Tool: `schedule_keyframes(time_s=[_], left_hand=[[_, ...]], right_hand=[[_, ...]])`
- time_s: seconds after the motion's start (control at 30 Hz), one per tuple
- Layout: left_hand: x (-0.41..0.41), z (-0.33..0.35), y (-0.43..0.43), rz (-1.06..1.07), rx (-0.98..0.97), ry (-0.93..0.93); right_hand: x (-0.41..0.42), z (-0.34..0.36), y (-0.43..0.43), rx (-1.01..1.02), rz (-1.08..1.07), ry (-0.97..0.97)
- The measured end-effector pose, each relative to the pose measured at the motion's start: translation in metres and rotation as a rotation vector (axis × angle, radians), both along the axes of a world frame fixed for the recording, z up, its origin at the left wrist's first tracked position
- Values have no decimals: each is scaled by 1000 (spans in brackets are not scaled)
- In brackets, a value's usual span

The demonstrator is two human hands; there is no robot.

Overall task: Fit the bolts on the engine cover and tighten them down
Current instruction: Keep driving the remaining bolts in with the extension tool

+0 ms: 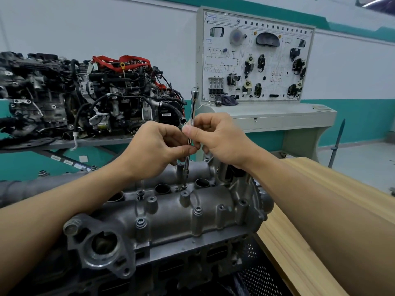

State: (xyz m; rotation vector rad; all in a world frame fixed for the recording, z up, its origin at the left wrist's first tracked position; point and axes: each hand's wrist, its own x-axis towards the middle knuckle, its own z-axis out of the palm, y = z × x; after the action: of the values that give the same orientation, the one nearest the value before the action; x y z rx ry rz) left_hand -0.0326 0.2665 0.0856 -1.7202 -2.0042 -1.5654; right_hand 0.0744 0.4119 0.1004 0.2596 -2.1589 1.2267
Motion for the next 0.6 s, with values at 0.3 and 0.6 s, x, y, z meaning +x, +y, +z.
schedule_keyframes(time_s=[0.3,0.6], left_hand=[[-3,-1,-3,-2,-56,39],[2,3,-5,-9,9,5]], right_hand=[[0,2,-1,-30,-15,-18],[0,2,-2,-35,-50,48]])
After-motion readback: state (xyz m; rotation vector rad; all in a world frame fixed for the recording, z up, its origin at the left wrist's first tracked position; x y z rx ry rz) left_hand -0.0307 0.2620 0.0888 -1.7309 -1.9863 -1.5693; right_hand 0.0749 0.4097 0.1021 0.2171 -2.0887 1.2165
